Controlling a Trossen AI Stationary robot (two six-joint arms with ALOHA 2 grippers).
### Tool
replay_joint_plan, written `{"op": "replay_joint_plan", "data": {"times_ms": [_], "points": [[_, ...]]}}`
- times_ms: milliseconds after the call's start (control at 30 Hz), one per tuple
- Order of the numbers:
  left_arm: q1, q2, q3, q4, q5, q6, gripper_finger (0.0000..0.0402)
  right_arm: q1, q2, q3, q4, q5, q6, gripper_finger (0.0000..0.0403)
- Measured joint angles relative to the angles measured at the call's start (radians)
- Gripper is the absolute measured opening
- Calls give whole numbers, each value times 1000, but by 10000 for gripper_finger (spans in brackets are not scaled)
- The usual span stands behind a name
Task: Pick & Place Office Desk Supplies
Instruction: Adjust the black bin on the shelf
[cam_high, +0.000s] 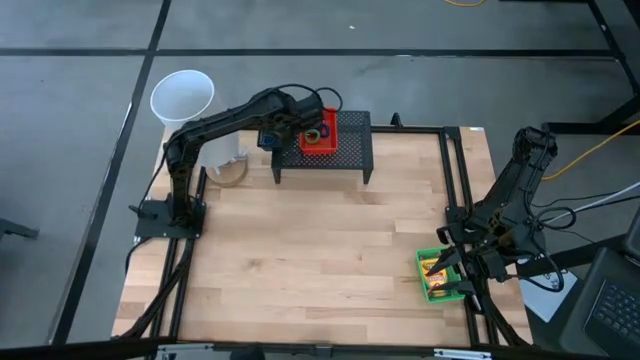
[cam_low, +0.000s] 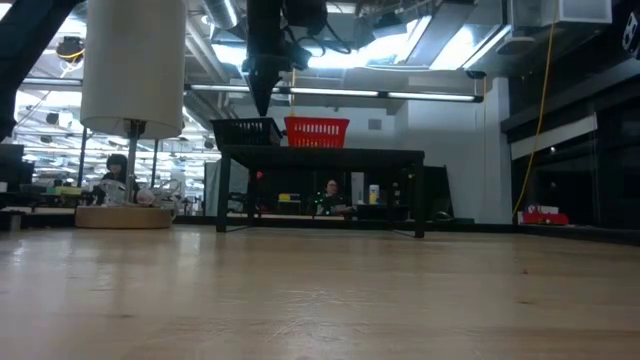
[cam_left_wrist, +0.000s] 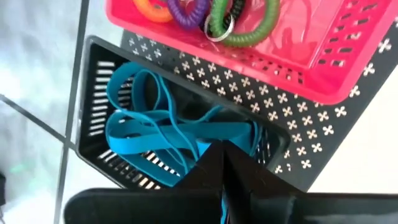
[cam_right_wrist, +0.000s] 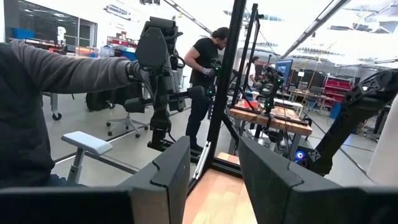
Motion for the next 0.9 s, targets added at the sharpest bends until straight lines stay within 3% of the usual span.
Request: {"op": "replay_joint_plan", "data": {"times_ms": [900], "points": [[37,76,0,53,-20,44,1,0,0,0,0,0,0,139]]}}
